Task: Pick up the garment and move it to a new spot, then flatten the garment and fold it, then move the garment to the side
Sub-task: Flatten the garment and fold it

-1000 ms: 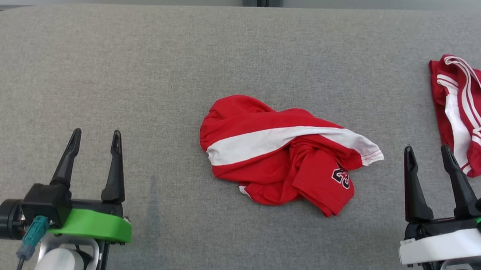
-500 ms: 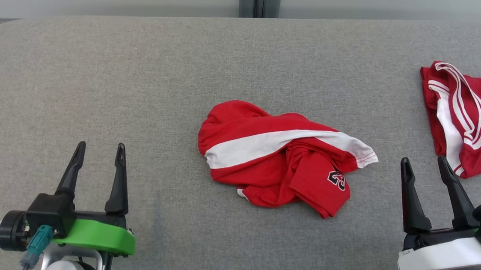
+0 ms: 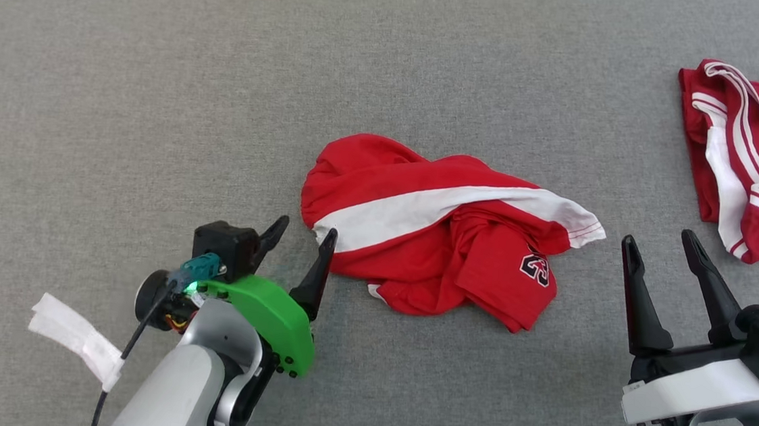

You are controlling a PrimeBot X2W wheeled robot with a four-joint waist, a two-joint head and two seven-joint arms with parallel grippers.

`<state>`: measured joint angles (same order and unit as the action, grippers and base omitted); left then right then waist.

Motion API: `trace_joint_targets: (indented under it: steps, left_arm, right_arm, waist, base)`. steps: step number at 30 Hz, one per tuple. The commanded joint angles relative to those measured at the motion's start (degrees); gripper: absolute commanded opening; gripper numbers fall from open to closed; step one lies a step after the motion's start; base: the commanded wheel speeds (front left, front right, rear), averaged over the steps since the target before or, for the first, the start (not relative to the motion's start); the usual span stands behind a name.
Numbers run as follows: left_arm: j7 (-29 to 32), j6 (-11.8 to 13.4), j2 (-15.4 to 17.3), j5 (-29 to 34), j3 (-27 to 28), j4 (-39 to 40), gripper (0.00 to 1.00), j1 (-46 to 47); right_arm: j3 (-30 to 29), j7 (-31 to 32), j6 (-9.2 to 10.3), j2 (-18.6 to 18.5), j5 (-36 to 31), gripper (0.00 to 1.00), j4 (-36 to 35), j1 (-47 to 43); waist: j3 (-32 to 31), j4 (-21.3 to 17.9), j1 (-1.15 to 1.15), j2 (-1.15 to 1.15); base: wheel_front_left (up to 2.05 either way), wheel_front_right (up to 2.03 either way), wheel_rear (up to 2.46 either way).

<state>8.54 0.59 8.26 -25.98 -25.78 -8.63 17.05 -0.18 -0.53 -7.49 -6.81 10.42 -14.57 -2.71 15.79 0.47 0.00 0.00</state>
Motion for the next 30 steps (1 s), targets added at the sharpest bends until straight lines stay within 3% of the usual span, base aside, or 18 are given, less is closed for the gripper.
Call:
trace_joint_targets:
  steps: [1,3,4,5,6,14,24,25,26,27,30]
  left_arm:
    - [0.49,-0.23,-0.2,-0.53,-0.06,-1.2,1.0,1.21]
    - [1.12,-0.09,-0.73,-1.16,0.14,-3.37,1.0,2.32]
    - [1.11,-0.27,-0.9,-1.34,0.16,-4.36,0.76,2.59]
    - [0.78,-0.36,-0.94,-1.37,0.25,-5.0,0.21,2.9]
    - [0.43,-0.48,-0.97,-1.48,0.32,-5.73,0.0,3.27]
    - [-1.73,-0.95,-0.72,-0.92,0.04,-6.48,0.0,4.54]
    - [-3.52,-0.94,-0.94,-0.04,-0.95,-4.12,0.0,5.51]
    - [-3.83,-0.99,-0.94,0.06,-1.06,-3.95,0.0,5.48]
    - [-4.13,-1.03,-0.87,0.08,-1.15,-3.75,0.0,5.44]
    - [-4.49,-1.07,-0.81,0.07,-1.17,-3.49,0.0,5.33]
    - [-5.98,-0.9,-0.41,0.47,-1.06,-2.54,0.0,5.07]
  right_arm:
    - [0.11,0.12,0.0,-0.33,-0.15,1.0,-0.05,0.89]
    - [0.17,0.2,0.0,-0.51,-0.05,1.0,0.31,1.05]
    - [0.19,0.11,0.0,-0.65,0.1,1.0,0.56,1.2]
    - [0.22,0.04,0.0,-0.76,0.2,1.0,0.82,1.32]
    - [0.21,0.01,0.0,-0.92,0.3,1.0,1.11,1.46]
    - [2.12,0.17,0.0,-4.05,2.07,1.0,5.89,3.28]
    - [6.79,-1.81,0.0,-7.23,4.84,1.0,18.57,11.53]
    - [6.92,-2.24,0.0,-7.38,5.08,0.91,19.91,12.38]
    - [7.4,-2.27,0.0,-7.57,5.43,0.53,20.85,12.94]
    - [7.91,-2.64,0.0,-7.88,5.54,0.0,21.75,13.64]
    - [8.34,-4.0,0.01,-8.67,5.72,0.0,22.82,15.03]
  waist:
    - [1.7,-1.31,0.0,0.0]
    - [2.37,-1.59,0.0,0.0]
    - [2.63,-1.68,0.0,0.0]
    - [2.75,-1.75,0.0,0.0]
    - [2.9,-1.82,0.0,0.0]
    - [3.76,-0.81,0.0,0.0]
    - [6.19,1.71,0.0,0.0]
    - [6.23,1.9,0.0,0.0]
    - [6.27,2.0,0.0,0.0]
    - [6.28,2.1,0.0,0.0]
    - [5.83,2.18,0.0,0.0]
  base:
    - [0.0,0.0,0.0]
    - [0.0,0.0,0.0]
    - [0.0,0.0,0.0]
    - [0.0,0.0,0.0]
    - [0.0,0.0,0.0]
    - [0.0,0.0,0.0]
    - [0.0,0.0,0.0]
    - [0.0,0.0,0.0]
    - [0.0,0.0,0.0]
    - [0.0,0.0,0.0]
    - [0.0,0.0,0.0]
